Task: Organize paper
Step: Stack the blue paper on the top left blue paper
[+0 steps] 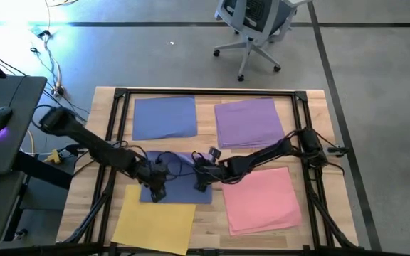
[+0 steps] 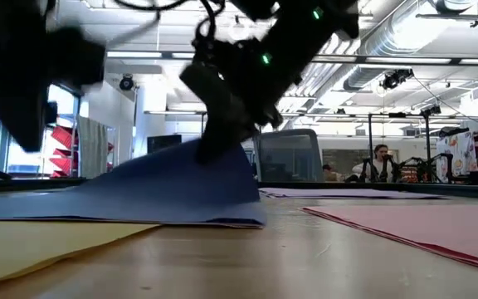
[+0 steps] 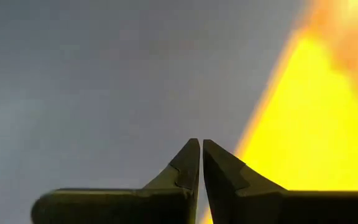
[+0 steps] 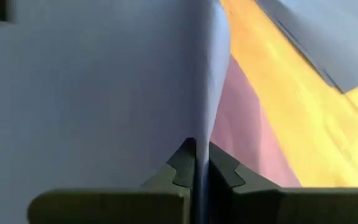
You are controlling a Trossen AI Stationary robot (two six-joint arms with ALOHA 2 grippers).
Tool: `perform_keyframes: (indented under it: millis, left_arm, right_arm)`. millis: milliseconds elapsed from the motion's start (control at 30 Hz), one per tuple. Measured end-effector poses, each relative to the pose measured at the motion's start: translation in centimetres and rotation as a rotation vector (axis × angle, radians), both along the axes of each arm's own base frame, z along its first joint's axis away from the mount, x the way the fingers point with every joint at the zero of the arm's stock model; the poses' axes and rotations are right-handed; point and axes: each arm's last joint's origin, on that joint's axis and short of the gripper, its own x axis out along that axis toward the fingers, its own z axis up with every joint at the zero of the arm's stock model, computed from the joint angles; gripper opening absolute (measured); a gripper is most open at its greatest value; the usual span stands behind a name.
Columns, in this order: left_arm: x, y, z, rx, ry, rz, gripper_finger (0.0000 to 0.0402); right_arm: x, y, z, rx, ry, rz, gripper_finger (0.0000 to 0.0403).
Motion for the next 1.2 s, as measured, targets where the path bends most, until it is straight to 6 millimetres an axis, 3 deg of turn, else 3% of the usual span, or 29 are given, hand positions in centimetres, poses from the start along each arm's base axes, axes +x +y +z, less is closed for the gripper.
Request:
perform_keyframes:
  millis: [167,333,533,667,800,967,1100,1200]
  left_arm:
    - [-0.9,0.6,8.0,-0.034,-0.152,0.011,0.0000]
    - [-3.3,1.6,15.9,-0.046,-0.404,0.029,0.0000]
    - [-7.7,4.1,24.2,-0.015,-0.833,-0.024,0.0000]
    - [-11.1,6.1,27.4,0.071,-1.026,-0.013,0.0000]
    - [-13.6,7.6,28.2,0.185,-1.105,-0.004,0.0000]
    - [-15.5,8.9,28.1,0.337,-1.112,0.028,0.0000]
    - [-16.1,9.5,27.8,0.422,-1.082,0.079,0.0000]
    - [-16.4,9.7,27.5,0.453,-1.052,0.095,0.0000]
  right_arm:
    - [1.7,-0.8,4.2,0.008,-0.021,-0.016,0.0000]
    - [3.2,-3.6,9.7,-0.013,-0.078,-0.035,0.0000]
    - [4.4,-10.6,15.4,-0.020,-0.197,-0.020,0.0000]
    - [4.4,-16.5,17.3,0.079,-0.341,-0.091,0.0000]
    - [4.0,-22.2,16.5,0.251,-0.432,-0.153,0.0000]
    - [4.1,-27.3,11.0,0.431,-0.301,-0.151,0.0000]
    - [3.9,-29.6,7.6,0.505,-0.222,-0.225,0.0000]
    - [3.6,-30.5,7.5,0.495,-0.231,-0.247,0.0000]
